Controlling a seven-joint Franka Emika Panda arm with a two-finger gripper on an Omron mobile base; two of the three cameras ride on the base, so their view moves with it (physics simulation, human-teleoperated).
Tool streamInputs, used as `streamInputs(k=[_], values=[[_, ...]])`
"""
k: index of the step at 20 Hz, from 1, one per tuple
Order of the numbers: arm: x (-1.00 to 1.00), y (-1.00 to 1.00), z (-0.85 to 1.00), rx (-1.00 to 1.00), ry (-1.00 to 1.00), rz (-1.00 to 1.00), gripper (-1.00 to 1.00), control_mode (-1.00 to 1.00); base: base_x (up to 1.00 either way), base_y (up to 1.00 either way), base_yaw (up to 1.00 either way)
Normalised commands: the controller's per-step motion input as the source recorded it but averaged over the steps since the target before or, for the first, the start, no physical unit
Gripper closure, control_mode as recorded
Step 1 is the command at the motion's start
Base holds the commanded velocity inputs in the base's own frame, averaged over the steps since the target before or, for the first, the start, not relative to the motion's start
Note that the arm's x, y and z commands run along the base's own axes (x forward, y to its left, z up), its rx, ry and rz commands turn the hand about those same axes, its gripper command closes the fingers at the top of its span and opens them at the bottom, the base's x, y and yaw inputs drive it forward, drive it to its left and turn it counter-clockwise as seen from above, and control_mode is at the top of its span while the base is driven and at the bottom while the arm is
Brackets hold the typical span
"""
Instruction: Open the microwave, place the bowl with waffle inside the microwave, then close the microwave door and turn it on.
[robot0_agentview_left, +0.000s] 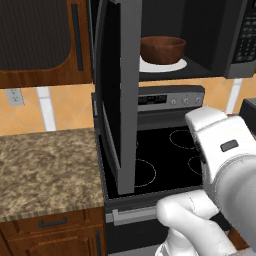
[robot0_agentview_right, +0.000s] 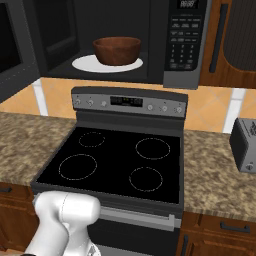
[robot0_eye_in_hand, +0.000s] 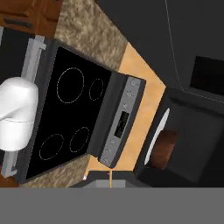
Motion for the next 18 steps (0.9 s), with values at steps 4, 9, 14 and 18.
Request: streamInputs(k=[4, 9, 14, 18], values=[[-0.24, 0.65, -0.04, -0.21, -0.31, -0.25, 1.0, -1.0, 0.0, 0.0, 0.0], [-0.11, 0.73, -0.22, -0.22, -0.41, -0.18, 1.0, -1.0, 0.0, 0.0, 0.0], [-0.01, 0.87, -0.32, -0.23, -0.38, -0.15, 1.0, -1.0, 0.0, 0.0, 0.0], [0.56, 0.99, -0.53, -0.25, -0.12, -0.19, 1.0, -1.0, 0.0, 0.0, 0.0]])
